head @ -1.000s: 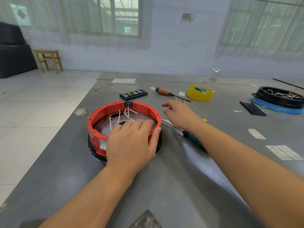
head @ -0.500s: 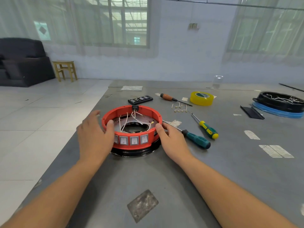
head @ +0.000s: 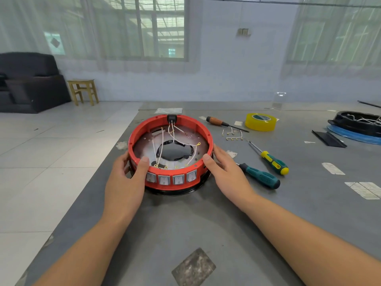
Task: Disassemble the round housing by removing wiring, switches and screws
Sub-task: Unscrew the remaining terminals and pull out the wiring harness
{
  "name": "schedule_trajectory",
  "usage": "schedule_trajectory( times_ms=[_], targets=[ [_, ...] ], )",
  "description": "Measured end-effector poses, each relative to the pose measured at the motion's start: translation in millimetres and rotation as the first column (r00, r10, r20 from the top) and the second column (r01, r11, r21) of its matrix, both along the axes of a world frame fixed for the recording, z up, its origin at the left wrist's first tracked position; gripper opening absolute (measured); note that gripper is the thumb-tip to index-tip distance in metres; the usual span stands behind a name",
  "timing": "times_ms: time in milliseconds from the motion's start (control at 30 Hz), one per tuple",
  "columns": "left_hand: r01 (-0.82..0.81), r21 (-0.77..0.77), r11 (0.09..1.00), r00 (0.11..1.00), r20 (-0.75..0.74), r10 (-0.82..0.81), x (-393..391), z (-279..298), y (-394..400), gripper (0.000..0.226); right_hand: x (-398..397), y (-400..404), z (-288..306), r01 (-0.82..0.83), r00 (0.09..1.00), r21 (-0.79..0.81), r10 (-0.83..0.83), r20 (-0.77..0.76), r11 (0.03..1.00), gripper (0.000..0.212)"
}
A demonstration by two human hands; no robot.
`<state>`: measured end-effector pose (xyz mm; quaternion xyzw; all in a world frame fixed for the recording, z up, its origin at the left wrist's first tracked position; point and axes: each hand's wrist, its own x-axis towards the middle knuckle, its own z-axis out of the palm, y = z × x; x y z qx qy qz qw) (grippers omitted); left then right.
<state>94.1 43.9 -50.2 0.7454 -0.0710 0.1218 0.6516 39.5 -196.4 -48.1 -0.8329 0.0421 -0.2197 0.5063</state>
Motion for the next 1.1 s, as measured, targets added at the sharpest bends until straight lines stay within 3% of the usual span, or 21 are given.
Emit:
schedule_trajectory(
  times_ms=[67, 133, 267, 433, 600, 767, 967, 1100],
  targets=[
    [0.026, -0.052, 0.998, 1.0, 0.014, -0.025, -3.0, 2.5, 1.8, 0.048, -0.5, 0.2, 0.8, 0.006, 1.0, 0.037, -0.005, -0.017, 0.999, 0.064],
    [0.074, -0.129, 0.989, 0.997, 0.018, -0.073, -5.6, 3.3, 1.9, 0.047, -1.8, 0.7, 2.0, -0.044, 0.999, 0.178, 0.047, -0.009, 0.983, 0.069],
    [0.183, -0.298, 0.937, 0.982, 0.014, -0.188, -8.5, 1.6, 1.6, 0.057, -3.7, 2.0, 4.2, -0.172, 0.985, 0.351, 0.171, 0.034, 0.92, 0.062],
    [0.329, -0.562, 0.759, 0.909, -0.03, -0.416, -12.2, 1.6, 0.1, 0.073, -7.8, -1.0, 4.9, -0.266, 0.964, 0.474, 0.225, 0.143, 0.84, 0.06],
    [0.264, -0.686, 0.678, 0.877, -0.121, -0.465, -9.5, -1.4, -2.7, 0.076, -10.7, 0.9, 6.3, -0.316, 0.946, 0.475, 0.234, 0.223, 0.821, 0.065],
    [0.289, -0.669, 0.684, 0.824, -0.189, -0.533, -8.1, -1.3, -3.0, 0.043, -13.3, 9.5, 11.8, -0.327, 0.939, 0.447, 0.231, 0.256, 0.833, 0.065],
    [0.267, -0.69, 0.673, 0.808, -0.22, -0.546, -3.9, 0.1, -0.5, 0.066, -14.0, 9.2, 11.0, -0.265, 0.959, 0.361, 0.205, 0.197, 0.894, 0.062],
    [0.247, -0.695, 0.676, 0.809, -0.236, -0.539, -3.5, 0.8, -1.9, 0.069, -12.5, 8.0, 9.6, -0.223, 0.969, 0.266, 0.183, 0.167, 0.938, 0.062]
  ],
)
